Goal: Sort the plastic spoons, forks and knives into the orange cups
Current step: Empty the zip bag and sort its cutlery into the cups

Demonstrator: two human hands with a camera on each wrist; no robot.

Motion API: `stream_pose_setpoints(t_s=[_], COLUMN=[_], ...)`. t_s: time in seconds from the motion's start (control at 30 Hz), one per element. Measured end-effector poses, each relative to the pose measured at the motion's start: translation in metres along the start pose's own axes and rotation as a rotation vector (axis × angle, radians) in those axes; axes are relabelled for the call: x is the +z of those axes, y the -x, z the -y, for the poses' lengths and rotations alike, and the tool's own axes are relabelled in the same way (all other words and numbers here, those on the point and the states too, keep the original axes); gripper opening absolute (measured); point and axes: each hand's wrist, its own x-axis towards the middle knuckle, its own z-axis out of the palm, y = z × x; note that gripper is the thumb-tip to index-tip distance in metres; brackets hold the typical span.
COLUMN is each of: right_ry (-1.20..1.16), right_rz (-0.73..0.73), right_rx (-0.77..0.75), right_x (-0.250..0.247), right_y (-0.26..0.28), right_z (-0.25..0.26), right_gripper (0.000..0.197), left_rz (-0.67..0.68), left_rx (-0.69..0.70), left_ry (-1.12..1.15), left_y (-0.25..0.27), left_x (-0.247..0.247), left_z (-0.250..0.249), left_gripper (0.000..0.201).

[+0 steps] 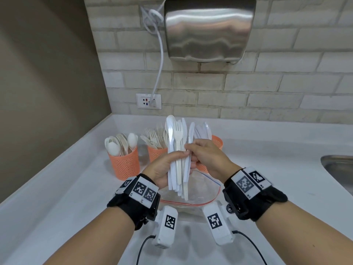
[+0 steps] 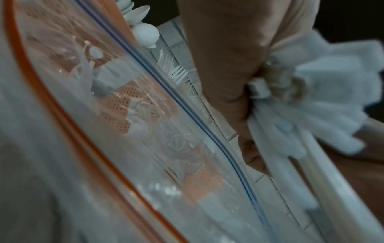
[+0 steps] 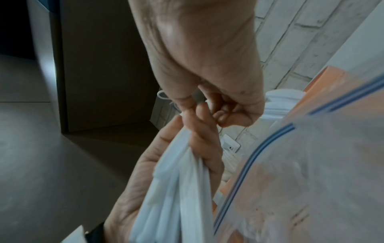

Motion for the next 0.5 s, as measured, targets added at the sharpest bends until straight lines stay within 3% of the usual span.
stream_pose_setpoints(t_s=[0.27,0.33,0.4,0.5], right_ry=[-0.262,-0.175,-0.084,-0.105], right_rz=[-0.118,-0.105,-0.051,0.045], right_rx=[0.015,0.023,0.056,0.097], right_x=[-0.006,-0.007,-0.007,-0.005], right_y=[-0.009,-0.012,-0.013,-0.013], right_z=[0.008,0.009,0.007,0.006], right_gripper=[0.022,0.022,0.017,0.025], left_rz=[-0.035,-0.065,-0.057,-0.037], left_rx=[-0.081,-0.080,-0.091,-0.080], left_ry=[0.050,0.059,0.066,0.045], left_y=[-0.006,-0.007,-0.007,-0.008], left_x=[-0.008,-0.007,-0.005,-0.003], left_z=[0.001,0.001,0.001,0.000], left_gripper=[0.022,0.009,0.018,0.014])
